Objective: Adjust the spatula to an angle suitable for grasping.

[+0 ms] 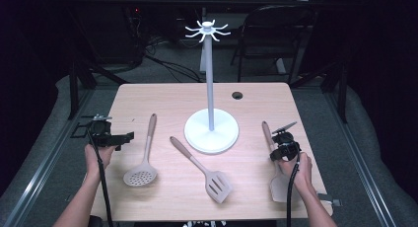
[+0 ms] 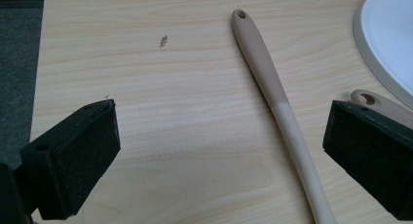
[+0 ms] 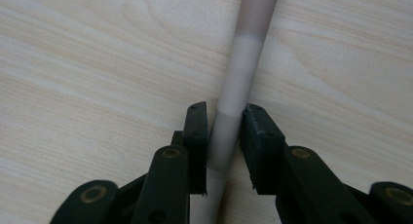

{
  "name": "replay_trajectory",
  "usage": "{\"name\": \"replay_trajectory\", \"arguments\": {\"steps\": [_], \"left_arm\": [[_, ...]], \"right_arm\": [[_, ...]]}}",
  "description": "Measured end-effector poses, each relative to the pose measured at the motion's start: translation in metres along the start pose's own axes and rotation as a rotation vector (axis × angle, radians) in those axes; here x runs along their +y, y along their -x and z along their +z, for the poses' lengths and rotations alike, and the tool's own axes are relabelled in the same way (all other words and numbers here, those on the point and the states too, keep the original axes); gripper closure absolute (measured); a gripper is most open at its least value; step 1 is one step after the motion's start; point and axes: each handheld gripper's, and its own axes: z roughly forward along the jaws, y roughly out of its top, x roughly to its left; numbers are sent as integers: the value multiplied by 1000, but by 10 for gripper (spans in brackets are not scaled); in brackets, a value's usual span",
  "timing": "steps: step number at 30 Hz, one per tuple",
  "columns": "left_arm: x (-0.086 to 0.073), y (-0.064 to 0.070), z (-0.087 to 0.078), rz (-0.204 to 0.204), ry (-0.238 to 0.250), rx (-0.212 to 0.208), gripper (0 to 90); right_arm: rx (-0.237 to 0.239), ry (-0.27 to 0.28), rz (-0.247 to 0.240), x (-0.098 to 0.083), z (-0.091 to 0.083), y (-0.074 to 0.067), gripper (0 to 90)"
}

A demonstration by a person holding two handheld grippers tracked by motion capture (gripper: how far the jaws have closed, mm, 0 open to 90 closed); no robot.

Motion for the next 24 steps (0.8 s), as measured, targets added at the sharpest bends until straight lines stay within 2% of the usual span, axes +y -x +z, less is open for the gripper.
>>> {"name": "replay_trajectory", "arguments": {"steps": [1,4,5,7,8,9,11,12,14,21,24], "left_arm": [[0,0,1,-1,4,0,2],[0,1,1,1,7,5,2],[0,2,1,3,8,4,2],[0,3,-1,5,13,6,2],[0,3,-2,4,16,5,2],[0,3,-3,5,15,4,1],[0,3,-2,5,15,6,1],[0,3,-2,6,13,7,2],[0,2,-1,4,13,7,2],[0,3,0,8,11,1,2],[0,3,0,6,11,0,2]], "right_arm": [[11,14,19,-1,1,2,739],[38,15,28,-1,0,5,757],[44,37,36,-2,1,4,770],[37,14,-6,-1,-1,1,788],[15,9,-28,-1,-1,-2,789],[1,37,-18,-2,1,-5,789],[-6,-7,-55,0,-2,-3,789],[-2,-2,-53,0,-2,-3,789],[0,24,-44,-1,-2,-4,789],[17,76,-75,0,-11,-7,789],[20,120,-85,1,-19,-10,789]]}}
